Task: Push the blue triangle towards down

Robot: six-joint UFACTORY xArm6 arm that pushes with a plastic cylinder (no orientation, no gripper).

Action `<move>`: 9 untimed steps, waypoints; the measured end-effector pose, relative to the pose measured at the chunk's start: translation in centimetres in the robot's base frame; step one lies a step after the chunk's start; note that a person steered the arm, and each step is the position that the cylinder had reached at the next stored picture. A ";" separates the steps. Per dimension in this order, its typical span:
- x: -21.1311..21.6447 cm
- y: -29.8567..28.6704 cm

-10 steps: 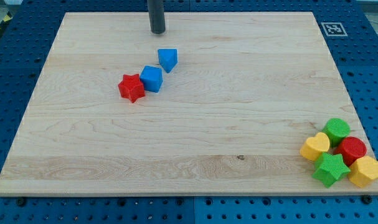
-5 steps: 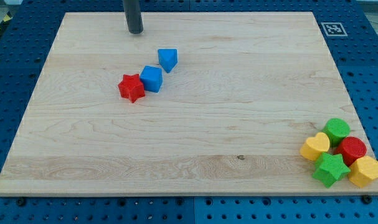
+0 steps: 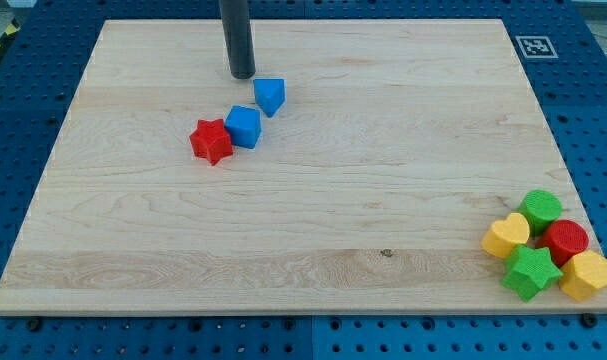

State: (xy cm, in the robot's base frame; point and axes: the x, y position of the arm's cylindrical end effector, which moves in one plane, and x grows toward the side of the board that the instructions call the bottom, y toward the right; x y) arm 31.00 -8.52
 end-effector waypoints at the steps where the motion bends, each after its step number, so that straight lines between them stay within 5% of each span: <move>1: 1.2 0.0; 6: 1.3 8.5; 9: 1.5 4.3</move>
State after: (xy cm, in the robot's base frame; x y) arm 32.47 -4.22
